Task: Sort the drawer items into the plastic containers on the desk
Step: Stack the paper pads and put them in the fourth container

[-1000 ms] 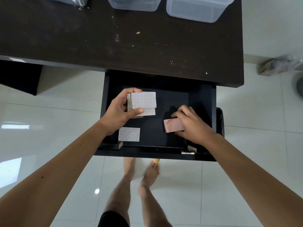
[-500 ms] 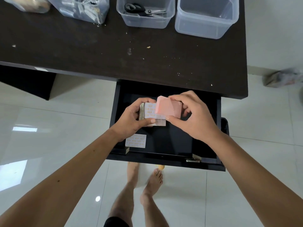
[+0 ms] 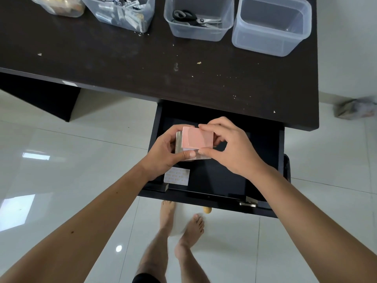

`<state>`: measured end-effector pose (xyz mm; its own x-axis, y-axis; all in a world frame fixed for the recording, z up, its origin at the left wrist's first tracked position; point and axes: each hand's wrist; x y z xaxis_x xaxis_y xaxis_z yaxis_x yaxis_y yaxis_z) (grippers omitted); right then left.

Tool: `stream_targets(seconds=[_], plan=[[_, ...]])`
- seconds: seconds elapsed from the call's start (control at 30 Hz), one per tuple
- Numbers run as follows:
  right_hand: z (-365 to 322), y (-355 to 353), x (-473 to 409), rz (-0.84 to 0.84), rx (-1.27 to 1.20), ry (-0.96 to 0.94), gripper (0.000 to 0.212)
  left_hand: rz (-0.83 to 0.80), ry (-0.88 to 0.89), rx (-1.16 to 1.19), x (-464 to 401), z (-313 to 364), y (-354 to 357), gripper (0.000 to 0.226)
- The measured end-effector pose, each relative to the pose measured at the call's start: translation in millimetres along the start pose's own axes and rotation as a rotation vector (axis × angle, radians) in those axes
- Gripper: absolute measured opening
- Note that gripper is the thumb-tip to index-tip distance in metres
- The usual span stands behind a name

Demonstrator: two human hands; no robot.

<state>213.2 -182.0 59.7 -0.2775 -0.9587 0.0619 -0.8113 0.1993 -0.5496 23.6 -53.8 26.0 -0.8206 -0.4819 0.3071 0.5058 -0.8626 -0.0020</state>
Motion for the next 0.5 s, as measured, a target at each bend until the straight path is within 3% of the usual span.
stream_targets(seconds=[0.2,0.37,0.5], plan=[[-9,6,-11,-0.025,0.054,-0.03,0.062,0.015,0.045,0.084,6,2,-6,0.079],[-18,8,-21,-0.044,0.011,-0.026,0.061,0.059,0.042,0.07,12,4,-16,0.059],[-14,16,-24,-0.04,-0.116,-0.011,0.054,0.057,0.019,0.036,18,0,-32,0.056]])
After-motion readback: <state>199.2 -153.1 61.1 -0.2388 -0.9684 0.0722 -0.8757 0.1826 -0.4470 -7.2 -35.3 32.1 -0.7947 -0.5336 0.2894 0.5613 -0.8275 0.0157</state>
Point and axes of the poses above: each hand's wrist, its own x-axis away from the middle knuckle, its own y-axis out of the palm, z = x × y, and after that the axes turned 5 degrees about -x, right-handed
